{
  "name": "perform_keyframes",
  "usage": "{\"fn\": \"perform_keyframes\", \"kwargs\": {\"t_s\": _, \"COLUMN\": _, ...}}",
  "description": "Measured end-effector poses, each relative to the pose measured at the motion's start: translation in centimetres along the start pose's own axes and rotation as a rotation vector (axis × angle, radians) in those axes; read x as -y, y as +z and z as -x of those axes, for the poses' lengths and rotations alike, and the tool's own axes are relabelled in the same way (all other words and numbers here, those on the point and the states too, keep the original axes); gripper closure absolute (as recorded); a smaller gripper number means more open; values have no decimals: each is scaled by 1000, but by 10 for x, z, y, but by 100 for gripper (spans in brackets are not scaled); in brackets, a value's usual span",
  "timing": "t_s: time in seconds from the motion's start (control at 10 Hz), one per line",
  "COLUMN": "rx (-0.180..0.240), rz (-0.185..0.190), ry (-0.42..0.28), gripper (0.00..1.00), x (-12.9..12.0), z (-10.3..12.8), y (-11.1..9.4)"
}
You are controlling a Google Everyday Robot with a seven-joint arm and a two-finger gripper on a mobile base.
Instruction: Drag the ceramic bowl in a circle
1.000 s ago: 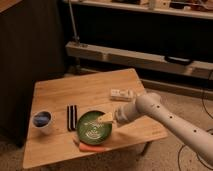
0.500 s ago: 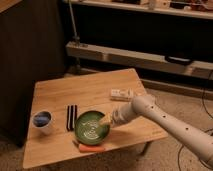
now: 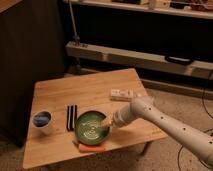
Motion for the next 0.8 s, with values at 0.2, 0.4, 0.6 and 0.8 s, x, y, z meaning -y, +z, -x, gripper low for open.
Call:
{"fn": "perform_keyframes", "kwargs": {"t_s": 0.2, "rx": 13, "rz": 12, "ry": 5, "gripper": 42, "x": 4, "z": 1, "y": 5}}
{"fn": "perform_keyframes", "kwargs": {"t_s": 0.4, "rx": 17, "rz": 32, "ry": 19, "gripper": 56, "x": 3, "z": 1, "y": 9}}
{"fn": "perform_keyframes", "kwargs": {"t_s": 0.6, "rx": 26, "rz": 48, "ry": 31, "gripper": 67, "x": 2, "z": 0, "y": 15}}
{"fn": "perform_keyframes", "kwargs": {"t_s": 0.8, "rx": 33, "rz": 54, "ry": 50, "gripper": 67, "x": 1, "z": -3, "y": 19}}
